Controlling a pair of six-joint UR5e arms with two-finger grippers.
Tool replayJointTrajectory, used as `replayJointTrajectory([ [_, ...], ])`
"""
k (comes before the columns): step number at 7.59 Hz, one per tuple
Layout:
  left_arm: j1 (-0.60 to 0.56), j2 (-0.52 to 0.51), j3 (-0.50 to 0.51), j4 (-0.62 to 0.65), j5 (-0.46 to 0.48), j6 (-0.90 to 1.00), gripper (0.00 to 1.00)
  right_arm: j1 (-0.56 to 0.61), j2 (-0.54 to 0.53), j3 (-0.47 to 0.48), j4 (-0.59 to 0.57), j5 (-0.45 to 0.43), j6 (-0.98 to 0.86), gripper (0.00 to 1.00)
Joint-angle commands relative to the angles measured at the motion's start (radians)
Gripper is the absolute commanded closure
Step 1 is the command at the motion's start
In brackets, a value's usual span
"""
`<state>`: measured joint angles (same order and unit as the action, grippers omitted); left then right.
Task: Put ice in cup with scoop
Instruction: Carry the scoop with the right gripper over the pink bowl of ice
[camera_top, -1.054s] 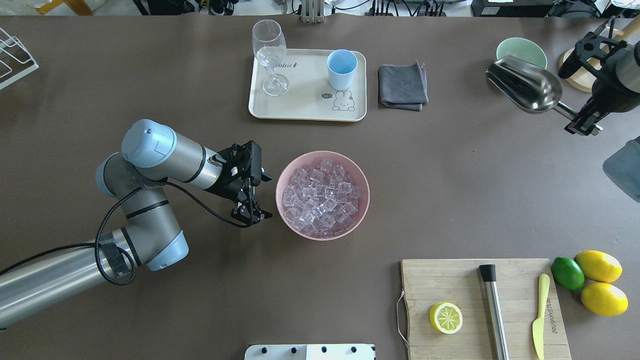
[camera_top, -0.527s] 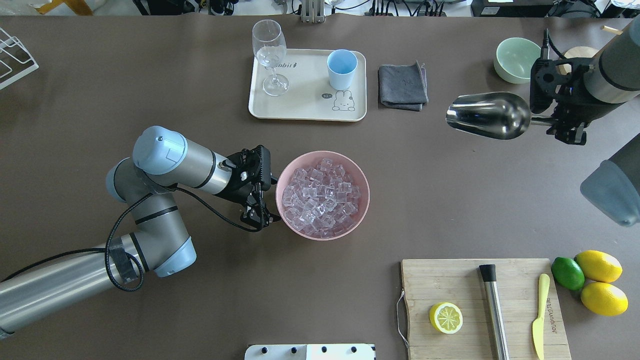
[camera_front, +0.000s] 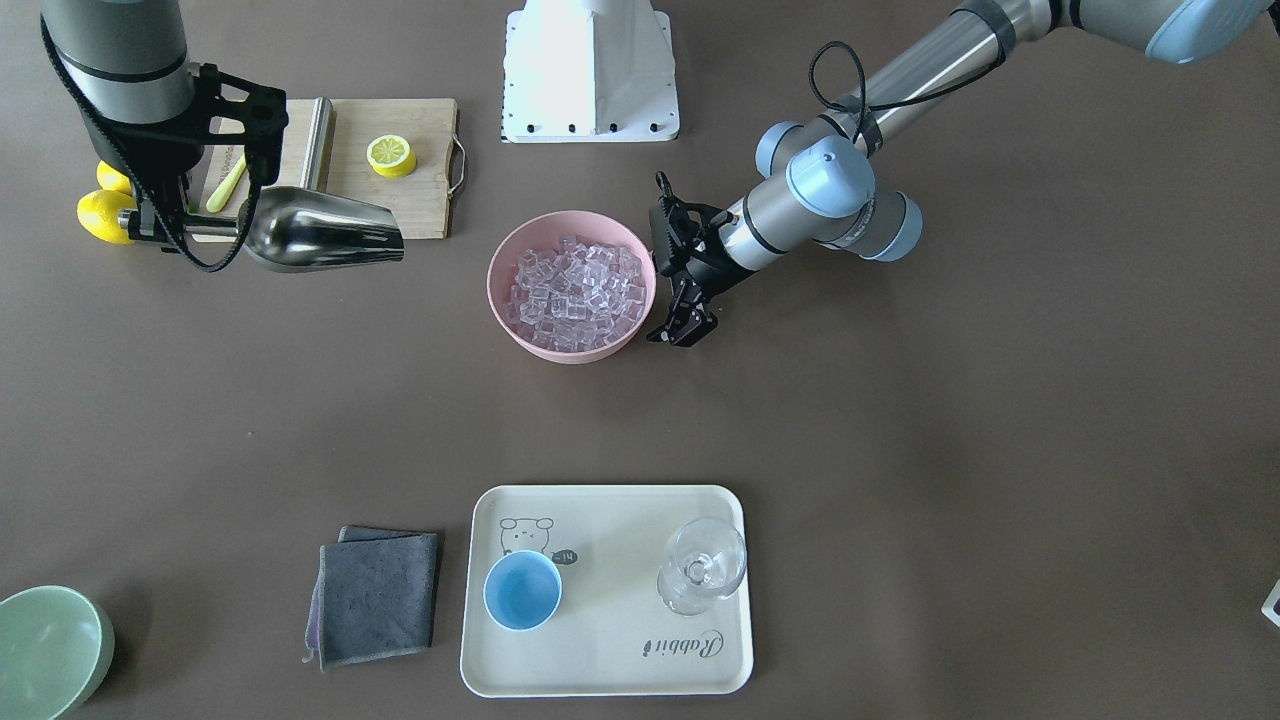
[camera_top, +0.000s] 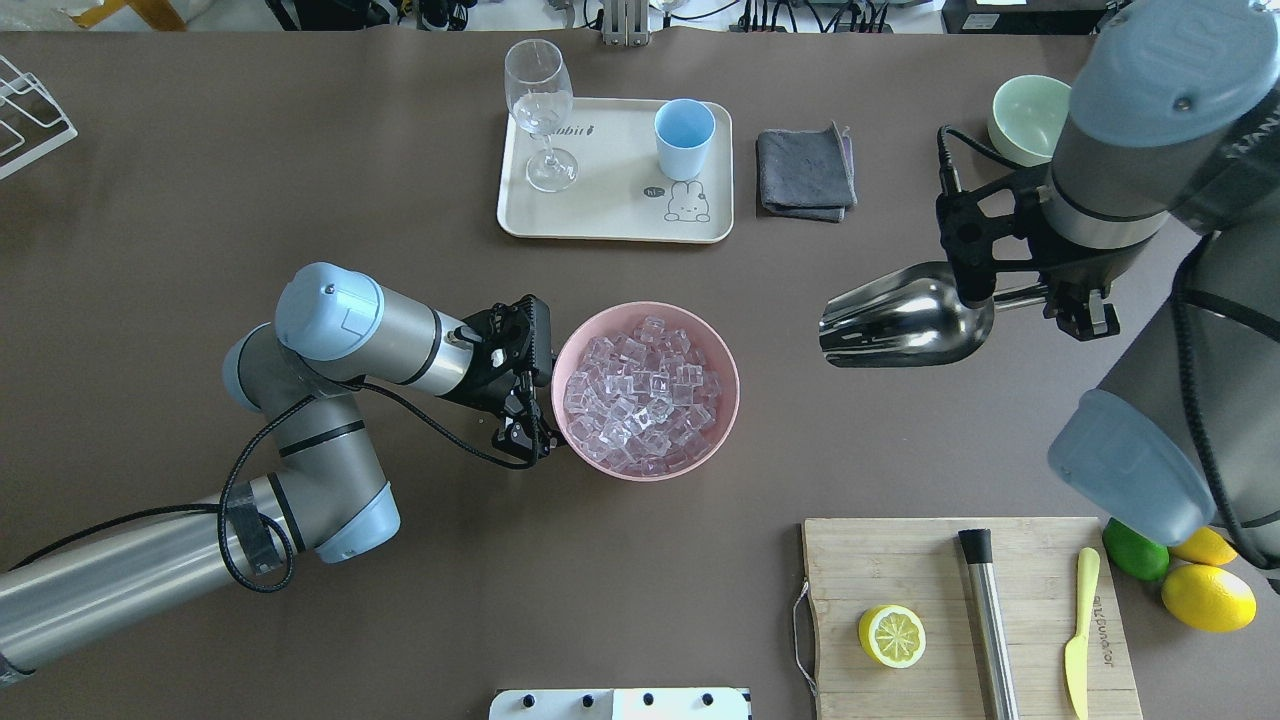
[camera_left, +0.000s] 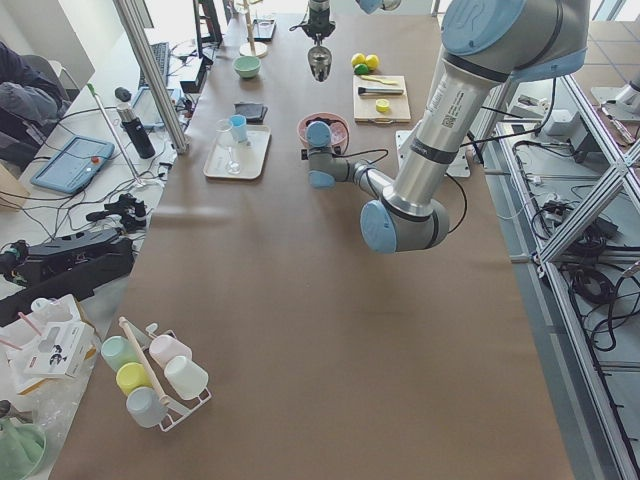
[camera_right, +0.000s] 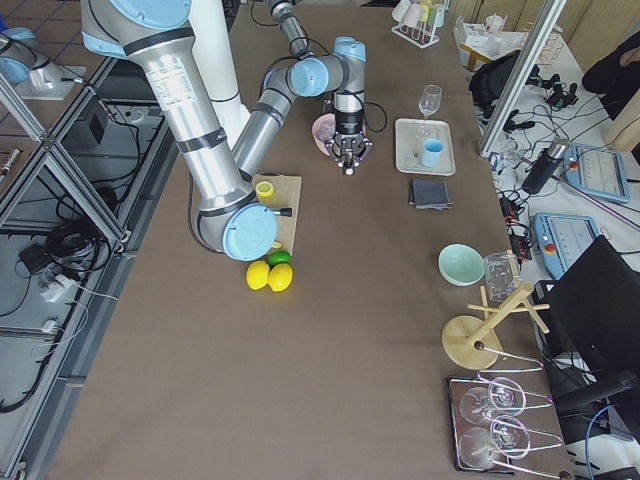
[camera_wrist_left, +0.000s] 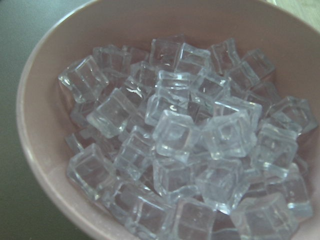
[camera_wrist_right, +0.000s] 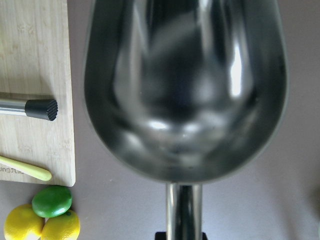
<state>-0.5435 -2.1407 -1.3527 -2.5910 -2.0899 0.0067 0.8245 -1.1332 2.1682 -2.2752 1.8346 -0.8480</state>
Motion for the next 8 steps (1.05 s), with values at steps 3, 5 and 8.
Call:
replayJointTrajectory([
  [3, 0.000, 0.001, 0.000, -0.009, 0.002, 0.001, 0.02, -0.103, 0.416, -0.299, -0.383, -0.122, -0.063, 1.00],
  [5, 0.000, 0.001, -0.003, -0.015, 0.004, 0.001, 0.02, -0.151, 0.496, -0.401, -0.420, -0.188, -0.060, 1.00],
  [8, -0.001, 0.005, -0.005, -0.031, 0.004, 0.001, 0.02, -0.234, 0.547, -0.500, -0.452, -0.250, 0.027, 1.00],
])
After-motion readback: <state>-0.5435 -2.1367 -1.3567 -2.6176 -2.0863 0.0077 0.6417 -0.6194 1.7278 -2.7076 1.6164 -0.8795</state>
